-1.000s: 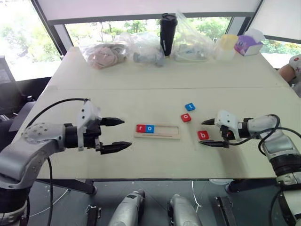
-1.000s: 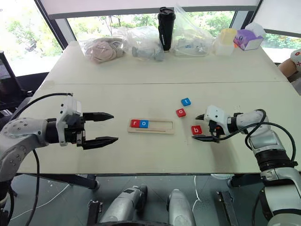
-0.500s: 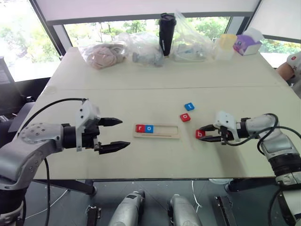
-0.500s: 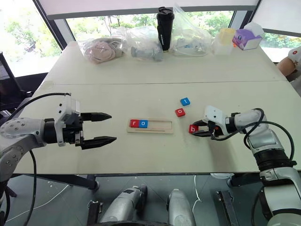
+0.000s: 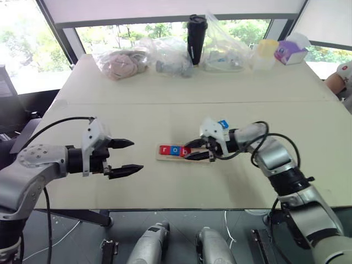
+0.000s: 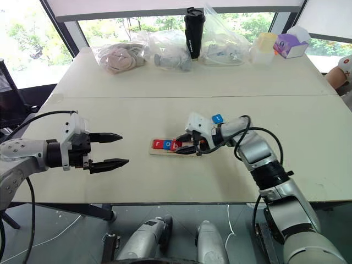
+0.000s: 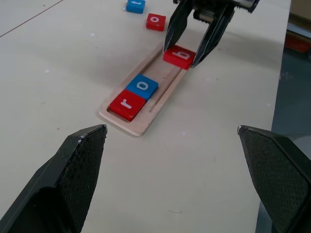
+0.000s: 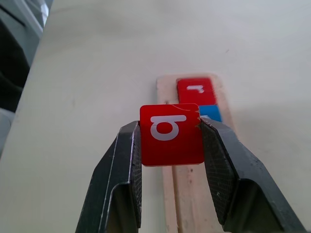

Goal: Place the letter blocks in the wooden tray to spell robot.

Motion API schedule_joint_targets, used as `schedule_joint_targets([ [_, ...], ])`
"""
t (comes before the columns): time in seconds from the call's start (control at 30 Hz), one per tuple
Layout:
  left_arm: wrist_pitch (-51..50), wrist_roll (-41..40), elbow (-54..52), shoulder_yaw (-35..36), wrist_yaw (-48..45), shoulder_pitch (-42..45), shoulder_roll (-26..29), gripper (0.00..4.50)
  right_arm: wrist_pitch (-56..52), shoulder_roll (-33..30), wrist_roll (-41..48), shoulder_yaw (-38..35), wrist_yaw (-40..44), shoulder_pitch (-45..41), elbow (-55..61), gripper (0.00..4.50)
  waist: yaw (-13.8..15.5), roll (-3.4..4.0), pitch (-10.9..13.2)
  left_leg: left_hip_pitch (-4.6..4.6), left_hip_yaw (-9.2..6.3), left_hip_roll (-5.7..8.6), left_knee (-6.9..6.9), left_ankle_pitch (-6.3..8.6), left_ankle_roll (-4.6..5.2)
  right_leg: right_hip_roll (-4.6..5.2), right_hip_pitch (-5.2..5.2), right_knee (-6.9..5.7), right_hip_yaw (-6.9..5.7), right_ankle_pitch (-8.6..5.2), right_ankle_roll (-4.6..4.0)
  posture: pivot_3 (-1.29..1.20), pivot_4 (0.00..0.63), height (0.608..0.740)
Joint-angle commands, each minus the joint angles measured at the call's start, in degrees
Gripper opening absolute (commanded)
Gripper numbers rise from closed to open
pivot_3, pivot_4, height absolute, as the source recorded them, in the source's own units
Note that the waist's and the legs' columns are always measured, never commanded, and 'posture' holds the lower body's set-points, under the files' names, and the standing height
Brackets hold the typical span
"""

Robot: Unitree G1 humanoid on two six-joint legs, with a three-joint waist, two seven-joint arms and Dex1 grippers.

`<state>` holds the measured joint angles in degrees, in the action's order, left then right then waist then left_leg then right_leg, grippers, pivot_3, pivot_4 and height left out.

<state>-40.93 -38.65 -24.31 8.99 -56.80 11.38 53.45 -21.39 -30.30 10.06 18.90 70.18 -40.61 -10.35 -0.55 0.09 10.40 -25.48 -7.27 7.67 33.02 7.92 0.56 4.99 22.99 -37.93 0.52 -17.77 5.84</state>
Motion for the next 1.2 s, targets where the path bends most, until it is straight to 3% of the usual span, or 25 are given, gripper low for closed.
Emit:
schedule_joint_targets([
  [0.03,0.3,-0.8,-1.8,2.5,1.1,-0.2,-0.2,4.50,3.6,1.5,-1.1,0.0,0.3,-2.6,-3.2,1.16,-0.1,0.00,0.0,0.00,0.00,0.00,0.00,0.00,0.00,0.00,0.01,-0.01,0.00,0.06,0.10,0.00,0.150,0.740],
  [0.37,-0.2,-1.6,-3.3,3.1,4.3,-0.9,-1.6,4.50,10.5,4.6,-5.3,0.3,-0.6,-5.6,-13.4,1.16,-0.3,0.00,0.0,0.04,0.01,-0.02,-0.01,-0.03,-0.04,-0.07,0.08,-0.18,0.00,0.09,0.17,0.00,0.150,0.740],
  [0.67,-0.1,-1.7,-3.6,2.5,5.2,-0.8,-2.4,4.50,12.3,5.5,-6.3,-0.4,-0.9,-5.9,-16.0,1.16,-0.2,0.00,0.0,0.04,0.01,-0.03,-0.01,-0.04,-0.06,-0.10,0.08,-0.19,0.02,0.11,0.16,0.00,0.150,0.740],
  [0.87,0.2,-1.3,-3.0,2.2,5.1,-0.3,-2.4,4.50,10.8,5.4,-4.2,-2.0,0.1,-5.6,-13.3,4.20,-0.3,0.00,0.0,0.05,0.01,-0.04,-0.01,-0.04,-0.07,-0.11,0.08,-0.19,0.03,0.11,0.16,0.00,0.150,0.740],
  [1.2,0.8,-0.3,-1.8,1.0,5.1,0.9,-2.9,4.50,8.2,5.7,-3.3,-5.0,-2.4,-5.9,-11.4,4.20,-0.2,0.00,0.0,0.05,0.01,-0.05,0.00,-0.04,-0.07,-0.12,0.08,-0.19,0.03,0.11,0.15,0.00,0.150,0.740],
])
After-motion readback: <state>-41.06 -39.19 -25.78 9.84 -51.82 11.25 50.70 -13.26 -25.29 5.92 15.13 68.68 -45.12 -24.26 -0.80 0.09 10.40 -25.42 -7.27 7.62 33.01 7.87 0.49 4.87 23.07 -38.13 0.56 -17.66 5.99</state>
